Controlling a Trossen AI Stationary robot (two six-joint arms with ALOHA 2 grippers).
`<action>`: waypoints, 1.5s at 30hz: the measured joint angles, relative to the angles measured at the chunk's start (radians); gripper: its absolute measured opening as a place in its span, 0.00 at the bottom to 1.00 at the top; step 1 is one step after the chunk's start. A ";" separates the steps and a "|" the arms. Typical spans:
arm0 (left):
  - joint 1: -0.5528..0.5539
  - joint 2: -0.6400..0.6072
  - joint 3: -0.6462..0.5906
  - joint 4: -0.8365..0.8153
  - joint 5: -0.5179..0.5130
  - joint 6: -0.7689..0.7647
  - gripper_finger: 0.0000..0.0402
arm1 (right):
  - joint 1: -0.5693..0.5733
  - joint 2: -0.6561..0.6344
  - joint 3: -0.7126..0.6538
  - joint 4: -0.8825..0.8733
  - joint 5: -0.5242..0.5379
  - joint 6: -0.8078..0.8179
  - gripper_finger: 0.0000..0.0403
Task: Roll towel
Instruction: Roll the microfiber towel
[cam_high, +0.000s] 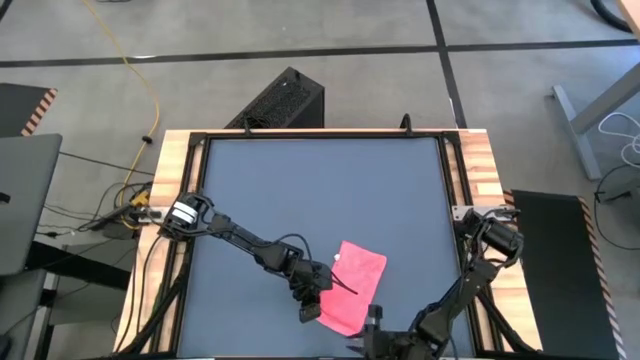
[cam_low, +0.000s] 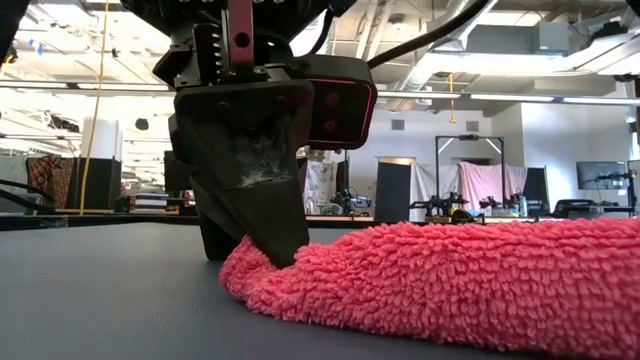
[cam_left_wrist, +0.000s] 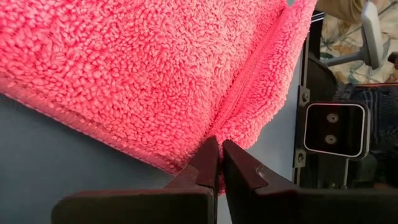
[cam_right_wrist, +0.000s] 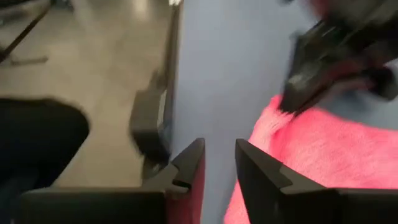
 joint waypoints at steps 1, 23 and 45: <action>0.000 0.000 0.000 0.000 0.000 0.001 0.00 | -0.006 0.006 0.000 -0.004 -0.034 -0.001 0.31; 0.001 0.000 -0.002 0.016 0.023 0.031 0.00 | -0.024 0.079 0.000 -0.177 -0.051 0.145 0.35; 0.024 -0.084 -0.006 -0.063 0.060 0.221 0.18 | -0.037 0.077 0.001 -0.260 -0.121 0.358 0.06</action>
